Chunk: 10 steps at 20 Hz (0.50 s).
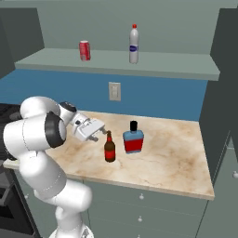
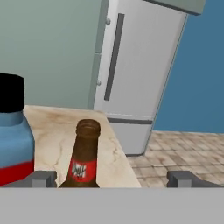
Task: Sort all alcoholic drinks to one cabinet, and non-alcoholic drinks to the other.
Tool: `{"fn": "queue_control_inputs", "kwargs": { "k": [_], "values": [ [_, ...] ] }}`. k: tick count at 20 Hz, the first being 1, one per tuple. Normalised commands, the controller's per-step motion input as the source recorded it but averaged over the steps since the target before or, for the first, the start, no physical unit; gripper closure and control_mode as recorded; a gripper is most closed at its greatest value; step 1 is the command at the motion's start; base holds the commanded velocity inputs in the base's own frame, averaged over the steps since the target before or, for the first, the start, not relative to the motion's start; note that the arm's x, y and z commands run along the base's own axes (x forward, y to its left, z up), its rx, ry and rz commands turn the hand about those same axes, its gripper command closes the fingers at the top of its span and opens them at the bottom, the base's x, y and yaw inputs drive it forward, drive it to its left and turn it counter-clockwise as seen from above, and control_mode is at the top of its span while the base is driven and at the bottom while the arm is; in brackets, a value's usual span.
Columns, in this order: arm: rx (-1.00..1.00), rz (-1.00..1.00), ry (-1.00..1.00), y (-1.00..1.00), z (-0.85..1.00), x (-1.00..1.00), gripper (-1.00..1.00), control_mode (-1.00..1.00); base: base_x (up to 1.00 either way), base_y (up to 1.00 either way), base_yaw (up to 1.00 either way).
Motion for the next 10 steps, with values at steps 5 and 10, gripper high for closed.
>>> {"fn": "queue_control_inputs", "kwargs": {
  "k": [5,10],
  "values": [
    [0.00,0.00,0.00,-0.07,-0.11,0.11,-1.00,-1.00,0.00,0.00,0.00],
    [0.00,0.00,0.00,-0.06,-0.10,0.12,-1.00,-1.00,0.00,0.00,0.00]
  ]
}}
